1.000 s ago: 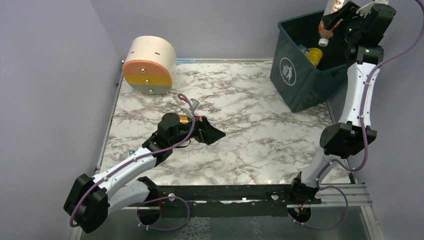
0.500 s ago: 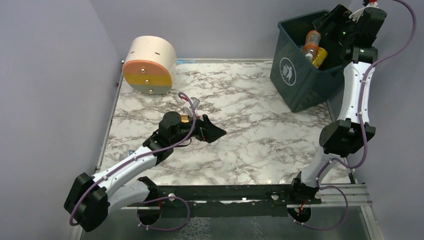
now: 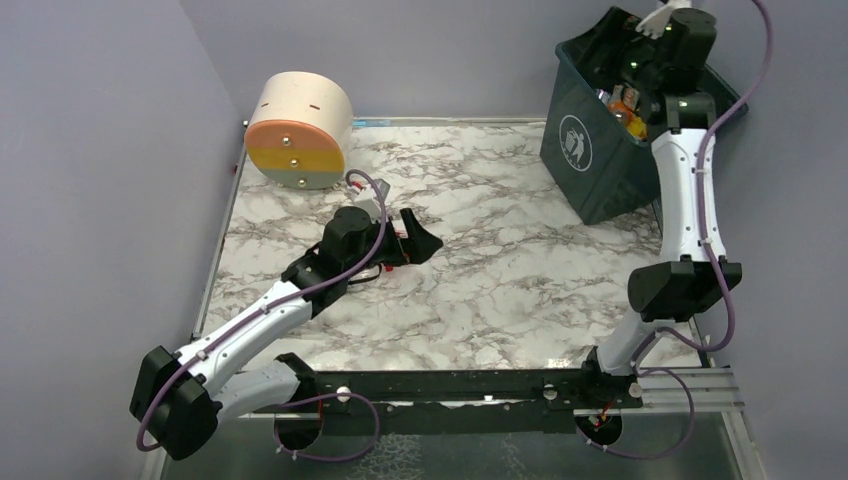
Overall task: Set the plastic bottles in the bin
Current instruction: Place the plastic bottle in the trash bin, then pick up the plastic bottle at the center of the board.
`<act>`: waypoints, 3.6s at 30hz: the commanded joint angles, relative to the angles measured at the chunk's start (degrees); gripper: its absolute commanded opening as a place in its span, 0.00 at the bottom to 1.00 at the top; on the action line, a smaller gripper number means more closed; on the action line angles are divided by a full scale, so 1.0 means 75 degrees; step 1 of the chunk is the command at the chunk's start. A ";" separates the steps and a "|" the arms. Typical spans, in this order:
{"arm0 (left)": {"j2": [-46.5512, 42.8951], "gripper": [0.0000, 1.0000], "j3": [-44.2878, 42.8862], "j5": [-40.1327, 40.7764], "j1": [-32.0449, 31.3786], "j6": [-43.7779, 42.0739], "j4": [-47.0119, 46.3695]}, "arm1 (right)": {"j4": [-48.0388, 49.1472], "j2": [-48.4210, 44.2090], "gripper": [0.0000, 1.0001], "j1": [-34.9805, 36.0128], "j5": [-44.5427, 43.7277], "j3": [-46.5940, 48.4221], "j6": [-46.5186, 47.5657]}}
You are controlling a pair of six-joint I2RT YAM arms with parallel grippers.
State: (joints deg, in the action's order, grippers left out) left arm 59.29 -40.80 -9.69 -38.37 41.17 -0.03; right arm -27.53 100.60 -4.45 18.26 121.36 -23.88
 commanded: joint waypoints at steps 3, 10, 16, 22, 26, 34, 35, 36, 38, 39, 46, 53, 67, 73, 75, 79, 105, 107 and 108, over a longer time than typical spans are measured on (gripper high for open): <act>-0.0443 0.99 -0.0476 0.2090 0.0156 0.0604 0.1910 | -0.0511 -0.0542 1.00 0.1514 -0.0434 -0.0478 0.0582; -0.1419 0.99 -0.0700 0.2964 0.1210 0.1375 0.3338 | -0.0487 -0.0982 1.00 0.2519 -0.0480 -0.1356 0.0768; -0.1316 0.99 -0.1138 0.3226 0.2258 0.2059 0.4915 | -0.0421 -0.1239 1.00 0.3361 -0.0329 -0.2064 0.0912; -0.1128 0.99 -0.1141 0.3449 0.2925 0.2826 0.5955 | -0.0098 -0.1526 1.00 0.3703 0.0047 -0.2944 0.0909; -0.1103 0.99 -0.0828 0.2867 0.3284 0.2896 0.5321 | -0.0010 -0.1580 1.00 0.3780 0.0137 -0.3339 0.1008; 0.0465 0.99 -0.0799 0.1982 0.3288 0.2663 0.2992 | 0.0267 -0.1651 1.00 0.3781 0.0184 -0.4073 0.1038; 0.0650 0.99 -0.0901 0.2004 0.3291 0.2645 0.2839 | 0.0305 -0.1674 1.00 0.3781 0.0179 -0.4171 0.1023; 0.0836 0.99 -0.1018 0.2010 0.3298 0.2613 0.2720 | 0.0352 -0.1697 1.00 0.3781 0.0179 -0.4278 0.1015; 0.1287 0.99 -0.1239 0.1880 0.3300 0.2621 0.2507 | 0.0407 -0.1732 1.00 0.3781 0.0154 -0.4440 0.1011; 0.1506 0.99 -0.1313 0.1718 0.3291 0.2703 0.2393 | 0.0415 -0.1731 1.00 0.3781 0.0120 -0.4499 0.1021; 0.2610 0.99 -0.1367 0.1077 0.3218 0.3362 0.1920 | 0.0450 -0.1729 1.00 0.3780 0.0024 -0.4652 0.1019; 0.2698 0.99 -0.1271 0.1236 0.3132 0.3592 0.1824 | 0.0520 -0.1709 1.00 0.3781 0.0056 -0.4871 0.1027; 0.2325 0.99 -0.0852 0.1457 0.3013 0.3604 0.1894 | 0.0613 -0.1638 1.00 0.3781 0.0161 -0.5072 0.1016; 0.2398 0.99 -0.0695 0.1586 0.3000 0.3527 0.1928 | 0.0703 -0.1566 0.99 0.3781 0.0315 -0.5146 0.0964; 0.2572 0.99 -0.0711 0.1559 0.2995 0.3523 0.1906 | 0.0707 -0.1561 0.99 0.3775 0.0313 -0.5152 0.0959; 0.2856 0.99 -0.0809 0.1665 0.2998 0.3371 0.1891 | 0.0714 -0.1531 1.00 0.3781 0.0347 -0.5174 0.0975; 0.4202 0.71 -0.1325 0.1667 0.2995 0.2581 0.1498 | 0.0879 -0.1316 0.99 0.3838 0.0645 -0.5481 0.0963; 0.4198 0.66 -0.1353 0.1684 0.2995 0.2521 0.1493 | 0.0882 -0.1308 0.99 0.3839 0.0627 -0.5522 0.0989; 0.4181 0.64 -0.1364 0.1686 0.2995 0.2483 0.1493 | 0.0892 -0.1302 0.99 0.3839 0.0620 -0.5549 0.0998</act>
State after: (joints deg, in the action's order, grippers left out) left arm 90.13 -49.76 2.17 -15.62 62.06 11.42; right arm -22.33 90.32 23.90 21.56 80.71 -16.88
